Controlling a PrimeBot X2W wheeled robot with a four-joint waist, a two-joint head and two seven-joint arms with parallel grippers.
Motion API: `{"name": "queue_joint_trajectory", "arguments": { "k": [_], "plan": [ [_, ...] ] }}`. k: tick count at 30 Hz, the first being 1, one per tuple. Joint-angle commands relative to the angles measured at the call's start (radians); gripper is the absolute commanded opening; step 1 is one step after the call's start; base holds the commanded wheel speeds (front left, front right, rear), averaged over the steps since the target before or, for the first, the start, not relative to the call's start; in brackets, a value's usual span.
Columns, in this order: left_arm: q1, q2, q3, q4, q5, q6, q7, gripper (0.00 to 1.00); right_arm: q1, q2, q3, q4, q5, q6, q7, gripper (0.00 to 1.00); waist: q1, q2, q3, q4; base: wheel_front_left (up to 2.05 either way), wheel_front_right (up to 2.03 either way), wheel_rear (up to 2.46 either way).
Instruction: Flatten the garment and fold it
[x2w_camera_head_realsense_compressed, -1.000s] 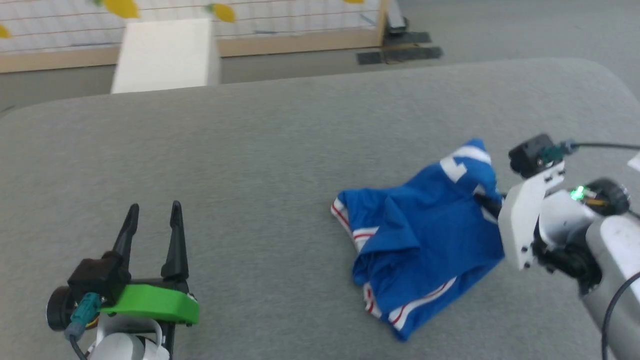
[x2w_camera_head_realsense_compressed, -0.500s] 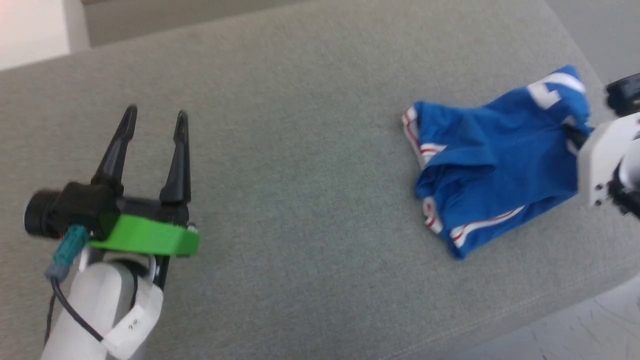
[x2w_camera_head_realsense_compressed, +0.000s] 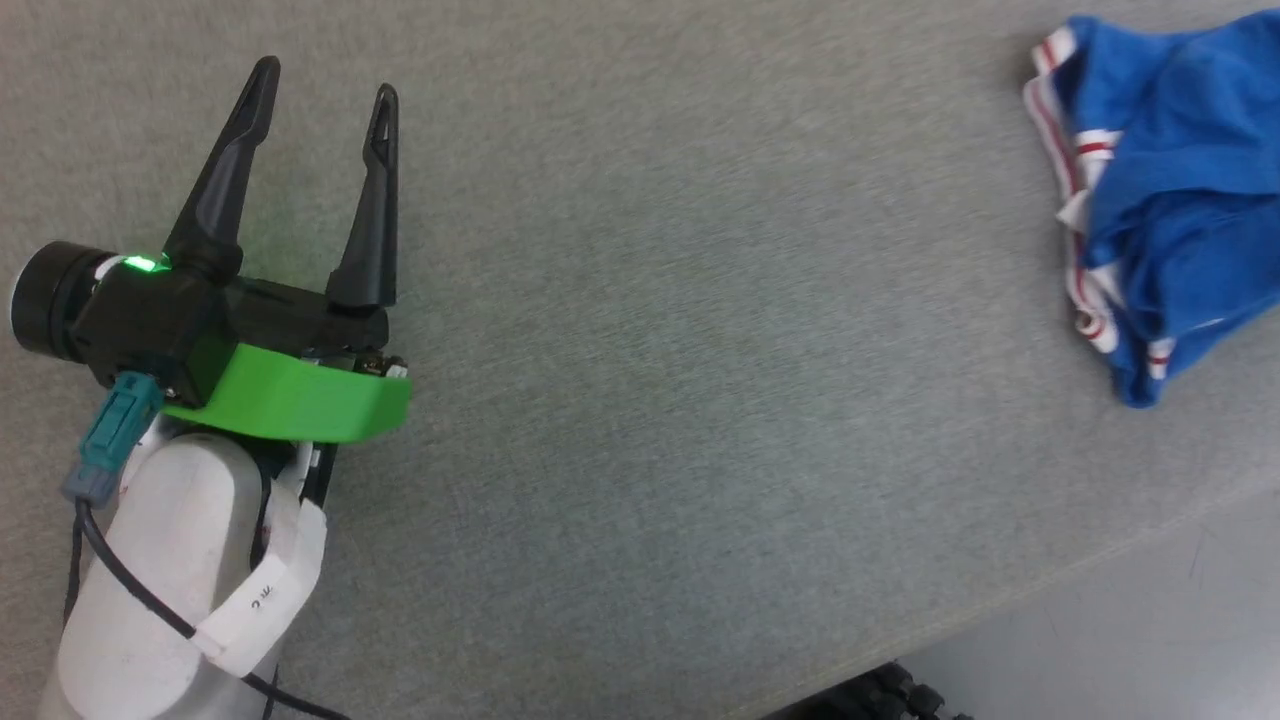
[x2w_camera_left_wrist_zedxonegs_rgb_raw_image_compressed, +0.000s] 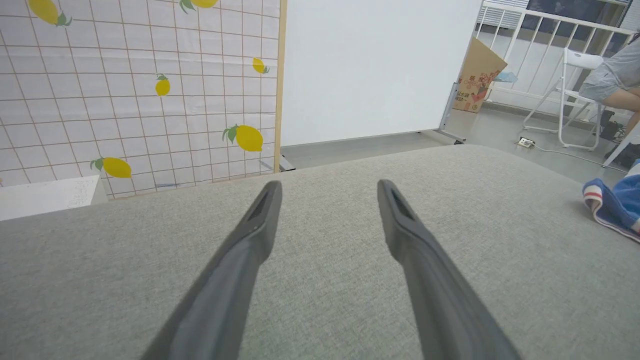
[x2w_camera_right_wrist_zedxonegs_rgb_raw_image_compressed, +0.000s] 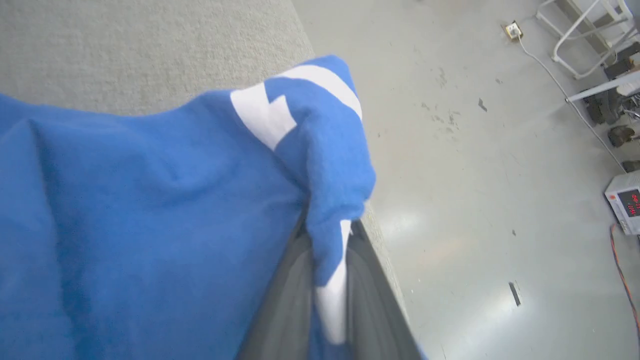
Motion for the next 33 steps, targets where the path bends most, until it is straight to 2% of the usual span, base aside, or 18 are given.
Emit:
{"name": "queue_joint_trajectory", "arguments": {
  "k": [1, 2, 10, 18, 25, 33],
  "plan": [
    [-0.018, 0.006, 0.000, 0.001, 0.012, -0.002, -0.007, 1.00, -0.021, 0.016, -0.017, 0.019, -0.022, -0.002, -0.022, 0.31, -0.0003, 0.0119, 0.041, 0.035, 0.00, 0.00, 0.00],
    [-0.018, 0.005, 0.001, 0.005, 0.010, -0.001, -0.011, 1.00, -0.027, 0.027, -0.034, 0.037, -0.041, -0.002, -0.042, 0.98, -0.0003, 0.0119, 0.039, 0.039, 0.00, 0.00, 0.00],
    [0.007, -0.004, 0.008, 0.046, -0.005, 0.010, -0.041, 1.00, -0.020, 0.033, -0.157, 0.120, -0.215, -0.002, -0.186, 1.00, -0.0003, 0.0119, -0.036, 0.057, 0.00, 0.00, 0.00],
    [0.119, -0.032, 0.034, 0.100, -0.037, 0.048, -0.075, 1.00, 0.091, 0.070, -0.221, 0.083, -0.335, -0.002, -0.317, 1.00, -0.0003, 0.0119, -0.221, 0.087, 0.00, 0.00, 0.00],
    [0.239, -0.056, 0.049, 0.135, -0.049, 0.084, -0.090, 1.00, 0.266, 0.128, -0.231, -0.047, -0.313, -0.002, -0.354, 1.00, -0.0003, 0.0119, -0.371, 0.159, 0.00, 0.00, 0.00],
    [0.332, -0.077, 0.076, 0.180, -0.081, 0.100, -0.097, 1.00, 0.449, 0.224, -0.189, -0.272, -0.238, -0.002, -0.318, 1.00, -0.0003, 0.0119, -0.468, 0.235, 0.00, 0.00, 0.00]
  ]
}}
